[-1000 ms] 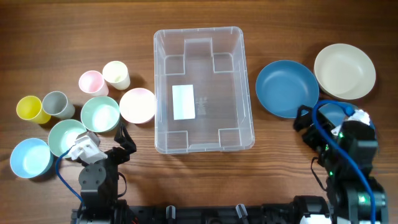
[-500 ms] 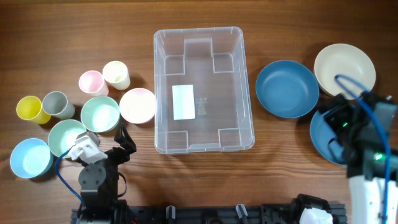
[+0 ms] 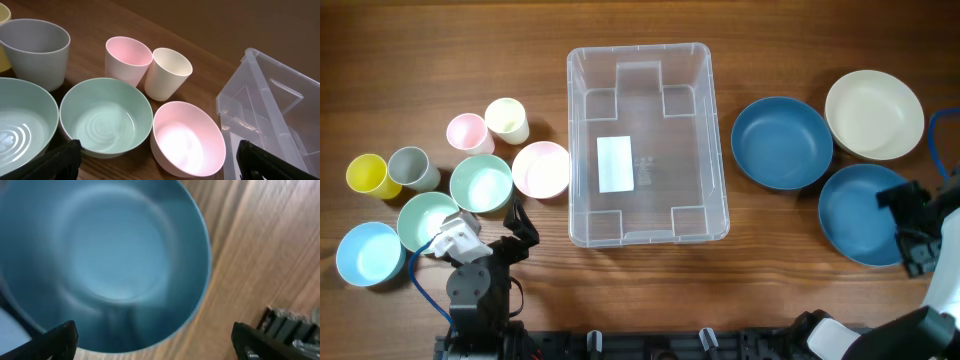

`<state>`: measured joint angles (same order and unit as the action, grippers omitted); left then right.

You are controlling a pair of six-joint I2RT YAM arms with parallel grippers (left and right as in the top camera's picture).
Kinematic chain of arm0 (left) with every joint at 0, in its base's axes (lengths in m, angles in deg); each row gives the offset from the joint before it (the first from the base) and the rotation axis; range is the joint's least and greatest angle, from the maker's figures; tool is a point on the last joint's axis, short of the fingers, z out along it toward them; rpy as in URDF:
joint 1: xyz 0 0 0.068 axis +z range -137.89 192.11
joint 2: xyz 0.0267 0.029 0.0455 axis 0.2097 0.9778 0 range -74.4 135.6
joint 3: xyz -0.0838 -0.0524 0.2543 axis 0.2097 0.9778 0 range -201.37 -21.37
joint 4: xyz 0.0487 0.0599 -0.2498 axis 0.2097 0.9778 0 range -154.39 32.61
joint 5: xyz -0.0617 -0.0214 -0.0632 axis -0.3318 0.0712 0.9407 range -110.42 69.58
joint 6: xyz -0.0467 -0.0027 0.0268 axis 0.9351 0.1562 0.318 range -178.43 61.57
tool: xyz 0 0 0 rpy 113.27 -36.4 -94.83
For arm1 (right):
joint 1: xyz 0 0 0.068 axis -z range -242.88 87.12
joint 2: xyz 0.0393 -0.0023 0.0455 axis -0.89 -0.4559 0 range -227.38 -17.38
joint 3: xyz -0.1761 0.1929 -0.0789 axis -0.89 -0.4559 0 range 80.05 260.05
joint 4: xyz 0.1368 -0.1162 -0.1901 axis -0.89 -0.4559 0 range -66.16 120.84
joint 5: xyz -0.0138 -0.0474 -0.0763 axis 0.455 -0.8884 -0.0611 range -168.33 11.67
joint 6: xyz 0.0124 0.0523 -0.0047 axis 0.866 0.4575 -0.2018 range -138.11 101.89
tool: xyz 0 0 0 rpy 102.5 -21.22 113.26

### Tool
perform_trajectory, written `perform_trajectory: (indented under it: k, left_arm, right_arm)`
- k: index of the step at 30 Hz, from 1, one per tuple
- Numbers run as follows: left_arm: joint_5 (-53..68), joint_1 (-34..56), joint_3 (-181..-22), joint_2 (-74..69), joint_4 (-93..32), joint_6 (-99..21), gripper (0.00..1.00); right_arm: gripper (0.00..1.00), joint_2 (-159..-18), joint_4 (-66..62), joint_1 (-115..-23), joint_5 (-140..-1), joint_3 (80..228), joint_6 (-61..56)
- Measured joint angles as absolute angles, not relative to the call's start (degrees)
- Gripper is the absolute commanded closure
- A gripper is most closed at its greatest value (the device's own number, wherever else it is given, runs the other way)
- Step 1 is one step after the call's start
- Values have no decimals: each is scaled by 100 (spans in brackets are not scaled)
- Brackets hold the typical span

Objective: Pack container
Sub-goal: 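Grasp the blue bowl rim with the right gripper and lift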

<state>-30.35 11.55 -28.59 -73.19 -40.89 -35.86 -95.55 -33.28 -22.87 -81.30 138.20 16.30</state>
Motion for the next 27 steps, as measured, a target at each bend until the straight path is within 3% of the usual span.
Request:
perform_trajectory:
  k: [3,11,16,19,21,27]
  left_arm:
    - [-3035,1155,-2859,-7319,-4089,-3586,0]
    - [-3033,1155,-2859,-7319,-4089,-3586,0]
    - [-3035,1155,-2859,-7319,-4086,-3586,0]
    - [-3035,1155,-2859,-7319,-4086,-3586,0]
    - [-3035,1155,-2859,-7319,-4089,-3586,0]
    - [-3035,1155,-2859,-7319,-4089,-3586,0]
  right_arm:
    - [2,-9566,-3175,-2265,-8090,13475,1656]
    - [33,-9593,-1945,-2265,-8029,12233,2006]
    - [49,-9593,-1914,-2265,-8108,12146,2102]
    - [53,-9593,-1824,-2265,-8165,12078,2165]
    - [64,-9593,-1748,-2265,-8184,11942,2194]
    - [82,-9590,-1660,-2265,-8464,11641,2345]
